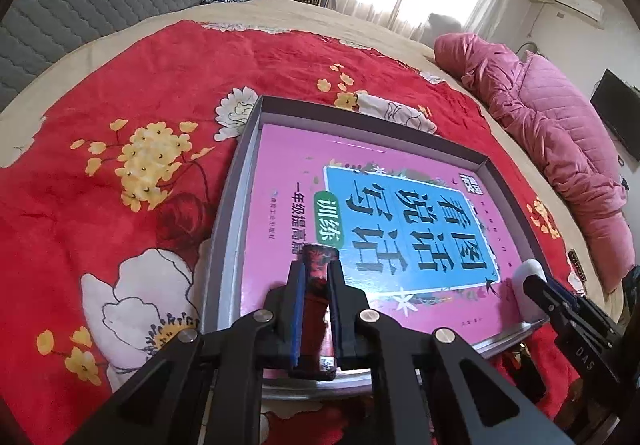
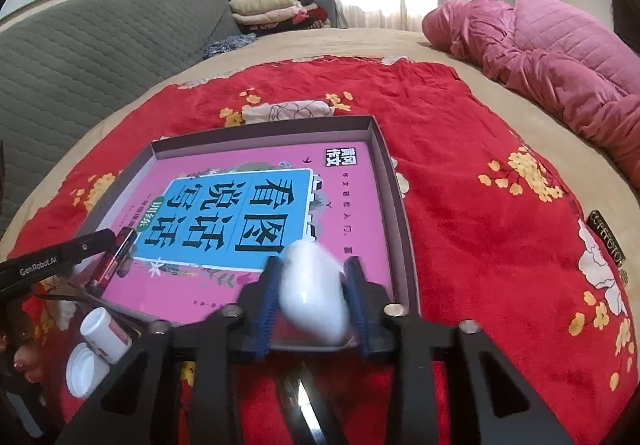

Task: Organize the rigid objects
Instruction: 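Lower the red tube into the box with the left tool while the right tool sets the earbud case inside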

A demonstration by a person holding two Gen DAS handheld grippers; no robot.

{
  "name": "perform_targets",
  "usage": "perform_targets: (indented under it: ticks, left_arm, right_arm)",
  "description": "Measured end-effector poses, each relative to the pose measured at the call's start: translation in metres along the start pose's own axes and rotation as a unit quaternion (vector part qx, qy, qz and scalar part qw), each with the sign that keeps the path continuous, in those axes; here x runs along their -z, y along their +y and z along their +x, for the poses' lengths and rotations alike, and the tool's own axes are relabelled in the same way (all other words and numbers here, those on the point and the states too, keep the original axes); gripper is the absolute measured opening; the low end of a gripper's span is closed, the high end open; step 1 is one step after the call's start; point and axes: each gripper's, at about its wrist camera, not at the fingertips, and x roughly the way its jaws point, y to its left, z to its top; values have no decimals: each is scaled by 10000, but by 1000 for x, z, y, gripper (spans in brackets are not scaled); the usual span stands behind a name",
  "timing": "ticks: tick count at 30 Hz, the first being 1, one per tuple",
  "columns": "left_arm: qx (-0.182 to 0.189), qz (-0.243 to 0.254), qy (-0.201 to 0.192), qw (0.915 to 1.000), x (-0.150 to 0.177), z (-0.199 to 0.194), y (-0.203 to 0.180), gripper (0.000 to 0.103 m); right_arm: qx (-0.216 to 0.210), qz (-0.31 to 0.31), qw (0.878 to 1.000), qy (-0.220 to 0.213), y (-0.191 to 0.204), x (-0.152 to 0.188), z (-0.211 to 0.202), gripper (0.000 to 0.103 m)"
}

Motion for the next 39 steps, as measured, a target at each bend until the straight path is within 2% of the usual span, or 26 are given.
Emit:
perform_targets:
  ticks: [11,19,31,34,39]
  left_arm:
    - [-65,-8,-18,10000,-1,1,5,11]
    - [-84,-17,-45,10000,-1,0,8,11]
    - [11,-77,15,10000,0,-3,13,11]
    - [41,-91,6,9999,0,-5,14,11]
    - [86,-130,-33,9999,-1,-9,16,11]
  right_arm:
    - [170,-111,9998,-38,6,-5,9,28]
    - [635,-501,9967,-72,16,-6,16,29]
    - [323,-581,9978,66,24,2,7,32]
    - [227,-476,9985,174,22,4,8,40]
    - [235,-486,9984,173,23,6,7,40]
